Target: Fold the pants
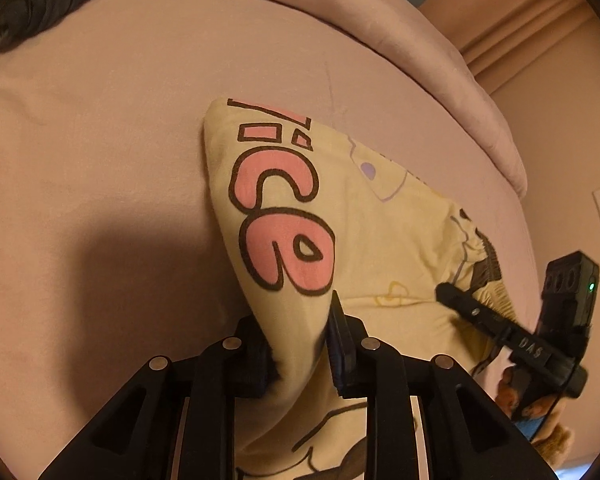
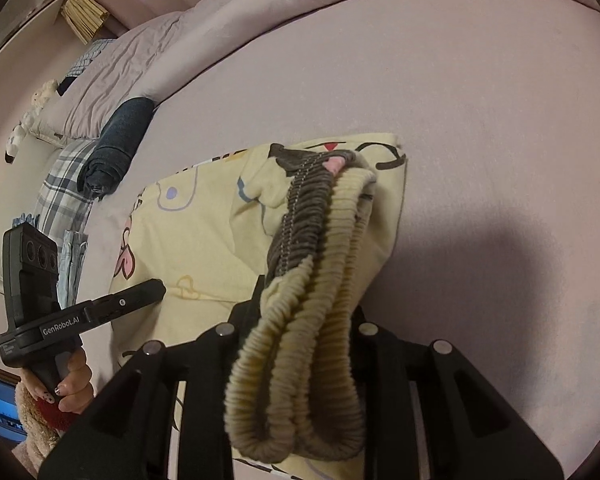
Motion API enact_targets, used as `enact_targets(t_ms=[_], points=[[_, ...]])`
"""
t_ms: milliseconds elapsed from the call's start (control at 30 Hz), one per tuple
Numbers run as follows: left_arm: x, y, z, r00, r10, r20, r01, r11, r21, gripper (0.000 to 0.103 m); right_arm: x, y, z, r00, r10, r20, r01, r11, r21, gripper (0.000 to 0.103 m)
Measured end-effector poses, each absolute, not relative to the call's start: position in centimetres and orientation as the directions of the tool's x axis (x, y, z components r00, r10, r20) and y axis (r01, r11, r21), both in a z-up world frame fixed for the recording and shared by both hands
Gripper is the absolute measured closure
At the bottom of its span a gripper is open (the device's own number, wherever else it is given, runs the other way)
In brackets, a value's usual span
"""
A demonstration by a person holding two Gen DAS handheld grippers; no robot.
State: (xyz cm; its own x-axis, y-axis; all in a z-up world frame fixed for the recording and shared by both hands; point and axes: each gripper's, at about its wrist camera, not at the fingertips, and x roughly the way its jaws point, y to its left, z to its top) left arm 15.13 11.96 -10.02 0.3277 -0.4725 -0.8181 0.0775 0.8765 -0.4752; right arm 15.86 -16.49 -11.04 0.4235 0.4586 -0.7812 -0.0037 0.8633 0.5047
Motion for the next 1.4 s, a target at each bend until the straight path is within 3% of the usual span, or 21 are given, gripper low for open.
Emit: enact_targets(t_ms=[100, 167, 233, 300, 567, 700, 800, 933, 1100, 1400], points=[[13.8, 11.9, -10.1, 0.338, -0.442, -0.831, 0.076, 0.893, -0.444, 0.071, 15.4, -16.8, -10.7, 0.438, 0.425, -0.792, 0.03, 0.874, 0.485, 0.07], [13.0, 12.3, -10.0, 0.347, -0.415, -0.841, 0.069, 0.906, -0.418, 0.069, 14.7, -17.5, -9.9, 0.459, 0.347, -0.818, 0.035, 0.913, 0.407, 0.053], [12.2, 12.8, -9.8, 0.357, -0.392, -0.848, 0.055, 0.915, -0.4, 0.062, 13.9, -17.7, -9.1, 0.48, 0.216, -0.85, 0.056, 0.96, 0.275, 0.019], [11.3, 13.4, -9.7, 0.371, -0.364, -0.854, 0.033, 0.924, -0.38, 0.058, 13.0, -18.0, -8.7, 0.493, 0.147, -0.857, 0.063, 0.977, 0.204, 0.011], [5.9, 15.2, -5.2, 0.464, -0.241, -0.852, -0.003, 0.962, -0.273, 0.056, 7.6, -19.3, -4.0, 0.592, 0.069, -0.803, 0.09, 0.985, 0.15, 0.012], [2.6, 14.0, -1.3, 0.54, -0.228, -0.81, 0.033, 0.967, -0.251, 0.024, 4.3, -19.2, 0.2, 0.681, 0.027, -0.731, 0.082, 0.99, 0.114, 0.011], [1.2, 12.3, 0.3, 0.586, -0.26, -0.768, 0.067, 0.959, -0.275, 0.012, 1.4, -18.5, 2.8, 0.74, 0.042, -0.672, 0.06, 0.99, 0.127, 0.011], [-0.1, 10.2, 0.8, 0.581, -0.248, -0.775, 0.069, 0.964, -0.256, 0.012, -1.6, -16.6, 4.7, 0.774, 0.062, -0.63, 0.027, 0.991, 0.13, 0.011], [-1.9, 8.9, 1.6, 0.61, -0.166, -0.775, 0.055, 0.984, -0.168, 0.012, -3.2, -14.6, 5.2, 0.776, 0.06, -0.627, 0.01, 0.994, 0.108, 0.011], [-3.2, 8.4, 1.9, 0.62, -0.108, -0.777, 0.027, 0.993, -0.117, 0.012, -4.0, -11.9, 4.8, 0.773, 0.039, -0.633, -0.003, 0.998, 0.058, 0.011]])
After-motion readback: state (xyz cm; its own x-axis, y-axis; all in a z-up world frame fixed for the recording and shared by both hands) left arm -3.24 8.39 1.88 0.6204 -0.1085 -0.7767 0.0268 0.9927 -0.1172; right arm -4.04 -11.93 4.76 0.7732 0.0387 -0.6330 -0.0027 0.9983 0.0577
